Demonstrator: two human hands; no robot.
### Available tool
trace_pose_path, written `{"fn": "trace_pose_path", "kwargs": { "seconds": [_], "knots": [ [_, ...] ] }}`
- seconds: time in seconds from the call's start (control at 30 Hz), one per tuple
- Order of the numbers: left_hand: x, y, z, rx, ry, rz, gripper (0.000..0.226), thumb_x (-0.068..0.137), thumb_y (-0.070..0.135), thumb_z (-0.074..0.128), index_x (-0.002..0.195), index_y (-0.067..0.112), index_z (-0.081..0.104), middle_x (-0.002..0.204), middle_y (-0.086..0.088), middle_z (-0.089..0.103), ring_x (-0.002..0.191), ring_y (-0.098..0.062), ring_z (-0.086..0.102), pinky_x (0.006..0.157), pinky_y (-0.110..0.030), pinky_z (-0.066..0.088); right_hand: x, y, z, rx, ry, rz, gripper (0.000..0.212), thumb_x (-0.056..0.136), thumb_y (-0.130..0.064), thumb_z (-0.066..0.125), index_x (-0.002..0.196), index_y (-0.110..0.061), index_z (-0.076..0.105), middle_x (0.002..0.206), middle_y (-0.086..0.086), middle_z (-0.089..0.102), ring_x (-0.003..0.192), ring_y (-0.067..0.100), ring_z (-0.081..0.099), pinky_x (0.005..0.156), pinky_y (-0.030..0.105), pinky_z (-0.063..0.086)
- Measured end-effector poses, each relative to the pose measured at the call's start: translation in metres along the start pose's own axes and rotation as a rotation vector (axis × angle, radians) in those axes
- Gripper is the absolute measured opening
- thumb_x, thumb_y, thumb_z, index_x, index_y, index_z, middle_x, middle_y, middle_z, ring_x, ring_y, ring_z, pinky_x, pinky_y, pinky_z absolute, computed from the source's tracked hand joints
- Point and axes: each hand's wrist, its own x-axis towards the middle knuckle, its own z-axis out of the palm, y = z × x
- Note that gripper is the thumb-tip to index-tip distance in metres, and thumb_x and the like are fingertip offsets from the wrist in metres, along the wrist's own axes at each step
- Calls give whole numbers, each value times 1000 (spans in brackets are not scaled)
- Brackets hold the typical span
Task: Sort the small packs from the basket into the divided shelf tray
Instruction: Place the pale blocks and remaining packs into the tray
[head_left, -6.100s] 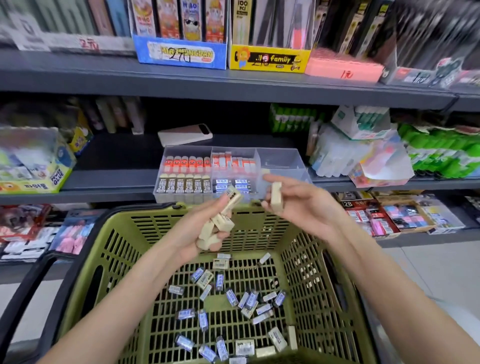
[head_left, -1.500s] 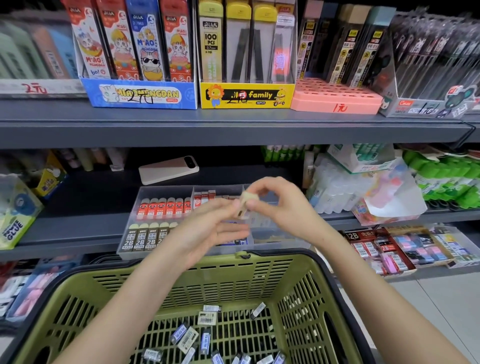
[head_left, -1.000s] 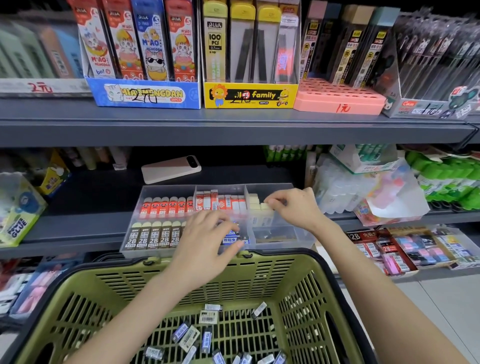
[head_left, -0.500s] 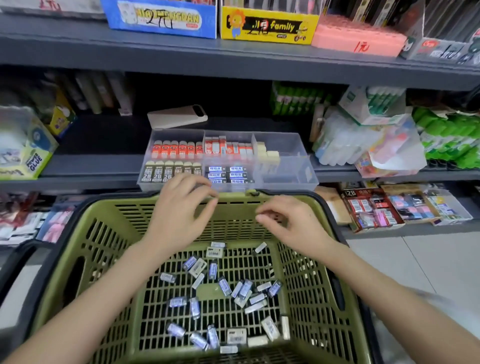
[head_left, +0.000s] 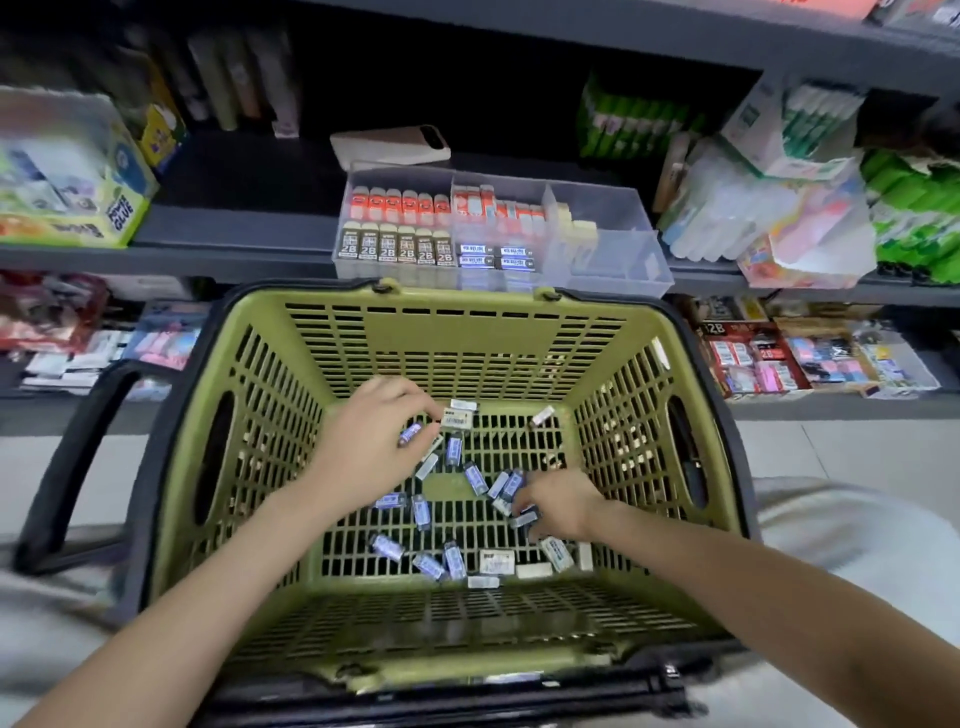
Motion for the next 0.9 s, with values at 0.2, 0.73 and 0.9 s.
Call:
{"fn": "trace_pose_path", "kwargs": {
  "seconds": [0.2,0.73,0.9],
  "knots": [
    [3,-6,11,-52,-48,-57,16,93,25,57,104,20,67,113,3,62,114,-18,49,95,-29,35,16,-3,12,228,190,54,40,75,-50,69,106,-27,55,110,-7,56,94,11,55,74,26,53],
    [7,-4,46,-992,-454,-663,34,89,32,60,118,16,55,115,-11,62,99,-23,65,87,-35,54,20,-28,-39,1094,230,-152,43,72,-16,78,109,-21,57,88,-4,62,65,-4,58,61,14,50],
    [-2,6,69,-1281,-558,-826,22,95,10,50,116,7,58,112,-19,64,92,-30,70,76,-41,59,-14,-24,-47,1309,-46,-138,43,75,-12,76,109,-20,52,83,3,69,71,11,66,65,20,54]
  ]
}}
